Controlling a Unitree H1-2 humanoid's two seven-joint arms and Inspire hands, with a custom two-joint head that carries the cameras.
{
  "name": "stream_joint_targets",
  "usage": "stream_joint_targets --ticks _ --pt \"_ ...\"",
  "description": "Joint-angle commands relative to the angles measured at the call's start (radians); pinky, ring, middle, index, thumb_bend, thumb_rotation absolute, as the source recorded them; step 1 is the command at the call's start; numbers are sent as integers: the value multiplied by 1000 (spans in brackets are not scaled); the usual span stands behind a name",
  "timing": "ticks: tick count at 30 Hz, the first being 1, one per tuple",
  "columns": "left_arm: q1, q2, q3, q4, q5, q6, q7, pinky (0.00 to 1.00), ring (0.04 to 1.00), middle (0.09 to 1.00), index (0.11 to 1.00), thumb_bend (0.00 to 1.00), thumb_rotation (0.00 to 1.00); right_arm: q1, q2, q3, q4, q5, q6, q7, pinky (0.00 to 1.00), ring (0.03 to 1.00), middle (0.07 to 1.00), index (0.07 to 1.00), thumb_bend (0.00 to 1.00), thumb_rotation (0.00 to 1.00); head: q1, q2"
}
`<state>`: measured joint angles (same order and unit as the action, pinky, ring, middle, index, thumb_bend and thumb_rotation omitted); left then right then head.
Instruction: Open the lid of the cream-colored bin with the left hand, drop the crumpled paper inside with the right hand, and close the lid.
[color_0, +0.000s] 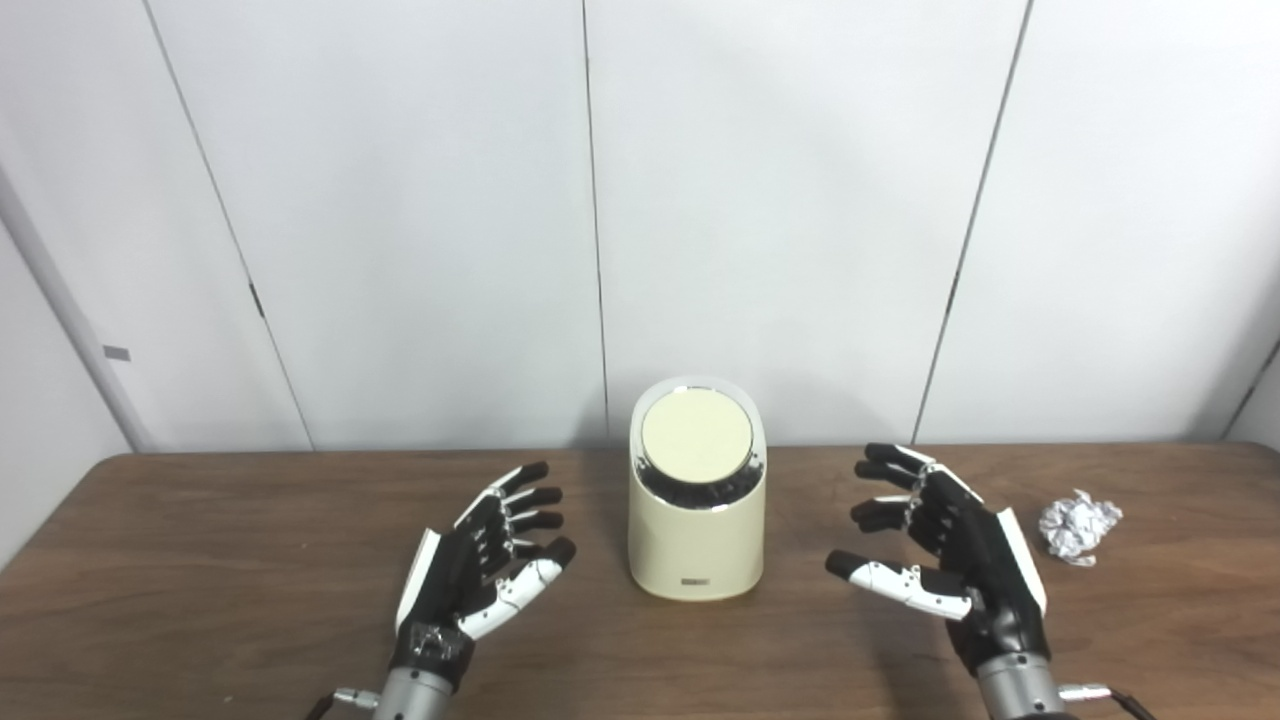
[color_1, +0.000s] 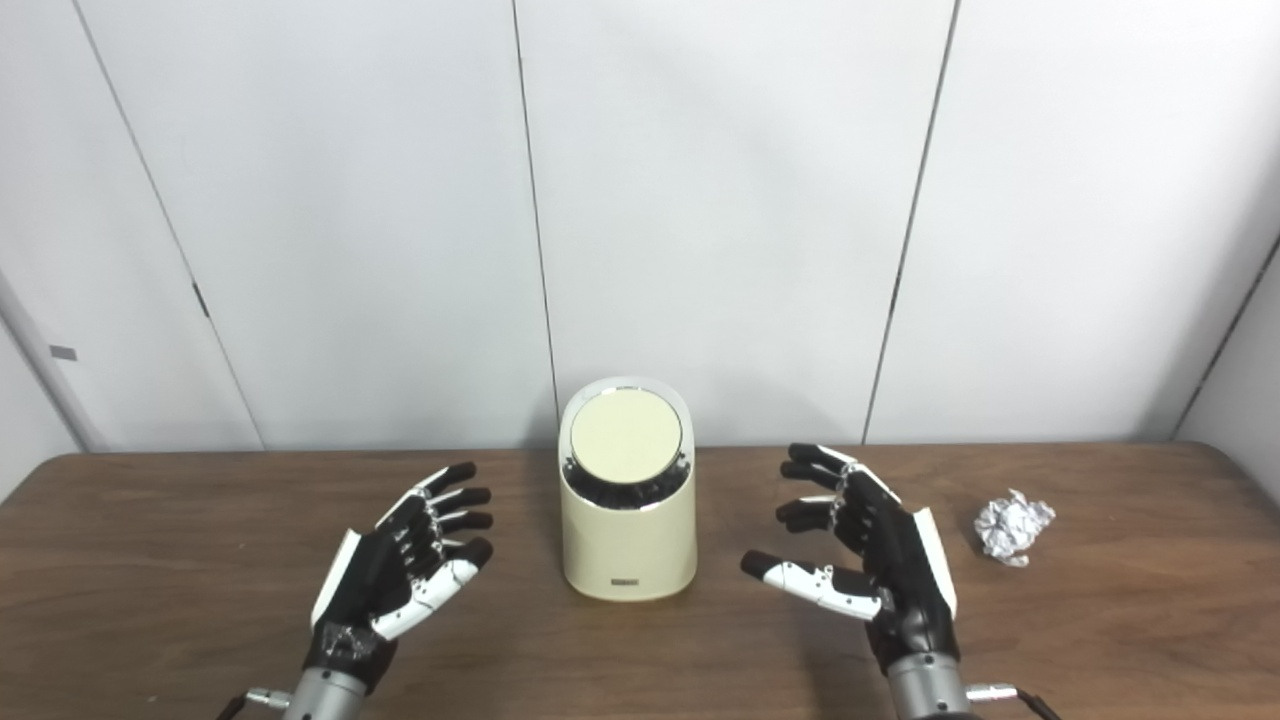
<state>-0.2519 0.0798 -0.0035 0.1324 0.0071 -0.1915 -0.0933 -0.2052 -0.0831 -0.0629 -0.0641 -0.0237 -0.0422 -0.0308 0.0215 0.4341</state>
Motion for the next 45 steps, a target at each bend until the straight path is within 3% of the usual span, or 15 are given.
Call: stream_joint_targets --ticks 1,7,12,18,24,34,40,45 --pt "-24 6 -1 -33 7 -23 6 560 723 777 887 677 363 -23 -3 -1 -36 -1 -21 0 571 555 708 709 785 116 1 1" --pt "-24 5 -1 -31 2 -21 5 568 729 777 887 679 361 -22 -2 -3 -39 1 -18 -2 523 553 708 707 780 114 2 0" --pt "-24 4 -2 -32 10 -20 9 565 728 776 886 685 365 -22 -2 -3 -40 3 -13 -1 562 552 707 704 783 118 3 1" --pt "-23 4 -2 -34 8 -20 7 566 729 777 885 689 377 -23 -4 -2 -34 12 -23 6 504 550 706 705 780 109 2 3" --pt "-25 -1 -2 -41 22 -14 18 573 732 782 880 695 370 -25 -2 0 -31 7 -17 3 546 549 707 708 771 101 5 -4" --pt "-52 -27 1 -60 25 1 39 671 824 875 890 785 486 -23 -5 2 -27 11 -13 9 567 554 708 710 766 94 8 -15" --pt "-105 -40 -2 -86 23 43 47 704 845 896 912 815 496 -17 -9 2 -28 11 -11 13 579 558 713 708 757 63 8 -17" --pt "-169 -49 -11 -106 110 128 95 799 853 885 908 798 443 -15 -5 3 -32 8 -3 11 570 547 714 708 755 65 9 -21"
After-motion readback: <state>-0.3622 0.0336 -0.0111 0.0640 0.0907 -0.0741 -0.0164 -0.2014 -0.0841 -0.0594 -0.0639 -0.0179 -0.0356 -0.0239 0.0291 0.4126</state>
